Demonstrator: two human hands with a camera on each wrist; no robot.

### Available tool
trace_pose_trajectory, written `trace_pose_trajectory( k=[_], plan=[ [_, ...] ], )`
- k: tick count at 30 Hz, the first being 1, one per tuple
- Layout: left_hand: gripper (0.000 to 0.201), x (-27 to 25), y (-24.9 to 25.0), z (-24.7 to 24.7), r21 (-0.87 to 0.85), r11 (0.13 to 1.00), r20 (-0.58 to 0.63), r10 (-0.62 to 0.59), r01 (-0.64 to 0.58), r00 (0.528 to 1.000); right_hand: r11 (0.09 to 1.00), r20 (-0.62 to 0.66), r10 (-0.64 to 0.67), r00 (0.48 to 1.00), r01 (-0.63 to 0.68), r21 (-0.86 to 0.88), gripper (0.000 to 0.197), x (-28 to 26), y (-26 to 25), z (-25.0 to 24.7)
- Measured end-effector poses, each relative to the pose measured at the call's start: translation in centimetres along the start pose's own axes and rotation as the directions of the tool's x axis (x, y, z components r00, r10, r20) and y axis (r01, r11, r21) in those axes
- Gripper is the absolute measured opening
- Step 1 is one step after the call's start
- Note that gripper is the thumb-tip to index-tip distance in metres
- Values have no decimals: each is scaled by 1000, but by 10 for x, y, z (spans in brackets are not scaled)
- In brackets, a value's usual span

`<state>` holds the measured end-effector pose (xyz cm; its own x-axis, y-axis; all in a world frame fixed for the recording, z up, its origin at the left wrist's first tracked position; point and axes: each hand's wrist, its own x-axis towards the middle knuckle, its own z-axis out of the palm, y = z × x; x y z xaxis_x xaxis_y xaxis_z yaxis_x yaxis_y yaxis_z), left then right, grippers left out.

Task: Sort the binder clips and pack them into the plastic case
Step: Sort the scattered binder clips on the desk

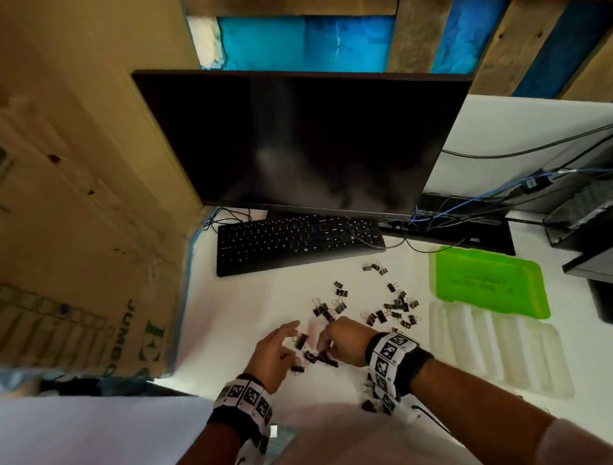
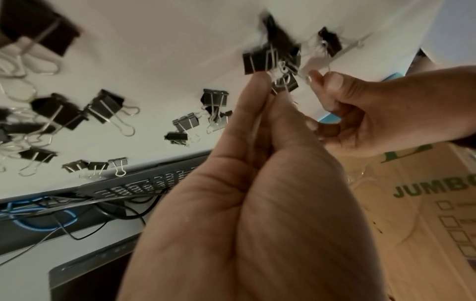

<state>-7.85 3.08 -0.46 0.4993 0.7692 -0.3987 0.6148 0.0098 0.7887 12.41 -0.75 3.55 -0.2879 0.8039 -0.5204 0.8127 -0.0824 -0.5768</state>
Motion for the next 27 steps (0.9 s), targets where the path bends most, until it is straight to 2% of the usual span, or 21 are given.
trace_pose_trajectory(
  k=[3, 7, 12, 16, 17, 19, 22, 24, 27],
  plan=[
    [70, -6, -12, -11, 68, 997, -58, 25, -21, 998, 1000, -72, -6, 997, 7, 13, 32, -6, 12, -6],
    [59, -7, -16, -16, 119, 992, -185, 63, -42, 981, 995, -128, 97, 987, -100, -17, 33, -30, 42, -23],
    [41, 2, -1, -4, 179, 968, -112, 199, -177, 974, 966, -125, 252, 960, -258, -33, 33, -68, 77, -31],
    [36, 22, 26, 5, 227, 944, -87, 263, -238, 961, 955, -117, 297, 948, -297, 20, 22, -85, 85, -22],
    [37, 29, 31, 7, 240, 943, -97, 258, -230, 961, 957, -120, 289, 950, -287, 31, 23, -86, 84, -18],
    [41, 42, 40, 10, 244, 955, -100, 200, -171, 975, 961, -118, 274, 955, -275, 6, 42, -87, 82, -8],
    [54, 58, 52, 15, 247, 966, -17, 81, -75, 997, 960, -82, 247, 965, -255, -113, 63, -86, 82, 5],
    [55, 65, 57, 19, 277, 959, 41, 52, -61, 998, 962, -86, 235, 968, -245, -122, 64, -83, 85, 11],
    [42, 74, 54, 26, 306, 949, 63, 56, -73, 996, 951, -109, 234, 966, -251, -181, 51, -80, 91, 13]
  ],
)
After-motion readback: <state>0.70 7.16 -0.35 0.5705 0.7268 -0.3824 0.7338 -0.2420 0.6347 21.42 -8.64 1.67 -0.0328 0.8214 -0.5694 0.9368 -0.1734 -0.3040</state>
